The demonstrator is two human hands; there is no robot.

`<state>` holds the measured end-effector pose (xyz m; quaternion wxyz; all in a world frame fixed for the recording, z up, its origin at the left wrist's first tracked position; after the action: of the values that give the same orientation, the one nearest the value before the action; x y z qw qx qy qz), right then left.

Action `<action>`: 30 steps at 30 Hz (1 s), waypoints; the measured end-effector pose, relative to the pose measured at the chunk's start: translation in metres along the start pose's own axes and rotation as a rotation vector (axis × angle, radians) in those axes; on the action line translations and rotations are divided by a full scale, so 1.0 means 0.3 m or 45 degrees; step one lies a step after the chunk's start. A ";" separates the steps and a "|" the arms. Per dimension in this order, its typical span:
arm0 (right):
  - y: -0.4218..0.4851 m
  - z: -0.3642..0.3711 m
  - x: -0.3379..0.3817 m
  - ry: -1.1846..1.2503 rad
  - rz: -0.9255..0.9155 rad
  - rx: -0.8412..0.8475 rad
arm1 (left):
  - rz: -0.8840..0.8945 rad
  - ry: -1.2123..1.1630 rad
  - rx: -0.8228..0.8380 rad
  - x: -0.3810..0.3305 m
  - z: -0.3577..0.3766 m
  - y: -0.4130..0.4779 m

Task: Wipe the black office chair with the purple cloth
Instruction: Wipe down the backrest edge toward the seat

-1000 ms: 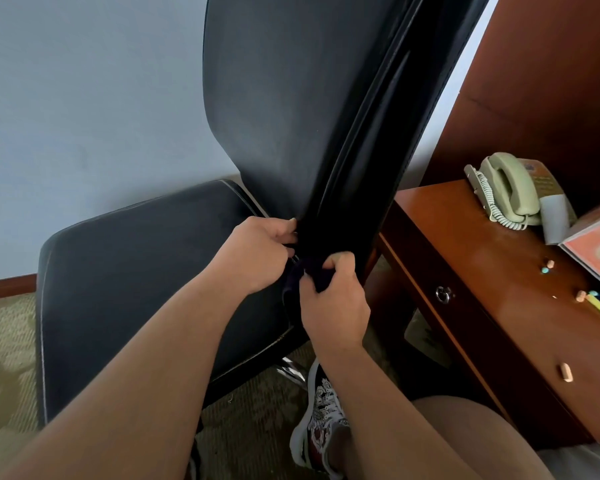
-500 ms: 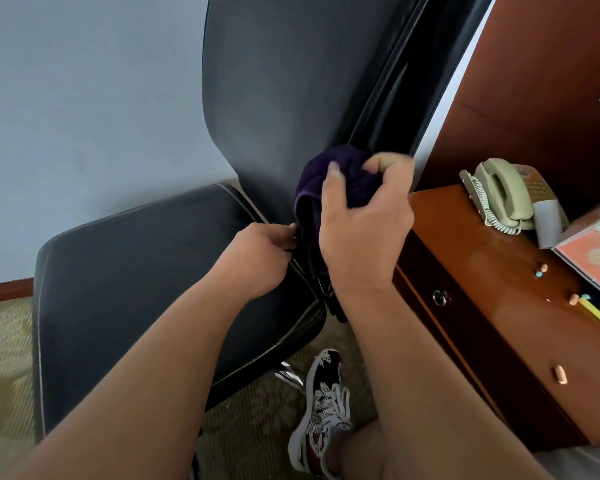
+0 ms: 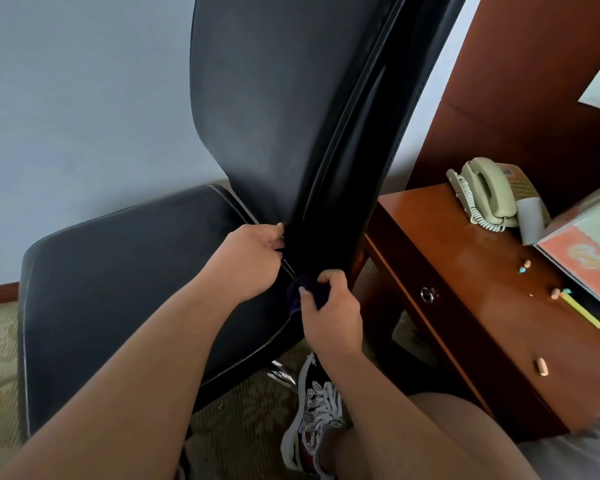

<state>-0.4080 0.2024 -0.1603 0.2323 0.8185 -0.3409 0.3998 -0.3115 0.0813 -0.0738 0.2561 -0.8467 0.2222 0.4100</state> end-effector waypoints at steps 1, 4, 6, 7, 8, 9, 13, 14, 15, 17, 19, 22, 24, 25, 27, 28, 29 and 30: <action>-0.009 0.001 0.001 0.042 -0.006 -0.013 | -0.011 -0.006 0.001 0.002 -0.003 0.002; -0.033 -0.014 -0.004 0.179 -0.042 -0.130 | -0.024 -0.009 -0.012 0.005 -0.012 0.003; -0.035 -0.050 -0.004 0.262 -0.090 -0.283 | -0.029 -0.017 -0.016 0.005 -0.011 -0.002; -0.029 -0.067 -0.004 0.302 -0.106 -0.340 | -0.029 -0.023 -0.015 0.006 -0.009 -0.003; -0.020 -0.078 -0.006 0.320 -0.114 -0.370 | -0.030 -0.028 -0.008 0.006 -0.005 -0.004; -0.012 -0.082 -0.009 0.316 -0.114 -0.375 | -0.026 -0.031 -0.005 0.006 -0.002 -0.003; 0.000 -0.033 -0.058 0.328 0.033 -0.298 | -0.004 -0.055 -0.021 0.004 0.001 -0.005; -0.002 -0.019 -0.074 0.329 0.088 -0.281 | -0.001 -0.052 -0.024 0.000 0.002 -0.009; -0.005 -0.007 -0.093 0.311 0.147 -0.253 | 0.003 -0.044 -0.025 -0.001 0.005 -0.010; -0.017 0.016 -0.131 0.257 0.287 -0.174 | 0.005 -0.035 -0.031 -0.003 0.005 -0.011; -0.033 0.032 -0.164 0.238 0.407 -0.138 | 0.015 -0.034 -0.035 -0.004 0.005 -0.012; -0.040 0.034 -0.151 0.310 0.408 -0.184 | 0.049 0.042 -0.042 -0.012 -0.004 -0.012; -0.037 0.017 -0.112 0.427 0.341 -0.238 | 0.051 0.056 -0.039 -0.014 -0.009 -0.008; -0.036 0.002 -0.089 0.485 0.296 -0.268 | 0.042 0.046 -0.030 -0.012 -0.009 -0.007; -0.033 -0.034 -0.044 0.572 0.198 -0.321 | 0.057 0.059 -0.045 -0.018 -0.012 -0.007; -0.029 -0.050 -0.025 0.604 0.148 -0.338 | 0.056 0.043 -0.046 -0.017 -0.011 -0.010; -0.024 -0.062 -0.012 0.621 0.105 -0.350 | 0.035 0.011 -0.032 -0.015 -0.008 -0.013; -0.018 -0.070 -0.008 0.615 0.073 -0.354 | 0.026 -0.011 -0.026 -0.013 -0.005 -0.014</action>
<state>-0.4156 0.2205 -0.1508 0.4056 0.6497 -0.3501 0.5392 -0.3105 0.0842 -0.0687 0.2441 -0.8452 0.2255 0.4186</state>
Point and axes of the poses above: each hand's wrist, its own y-axis towards the middle knuckle, its own z-axis out of the palm, x = y × z, the point moved 6 cm from there along y, towards the middle knuckle, and after that the axes turned 4 degrees about -z, right-handed, at the moved point
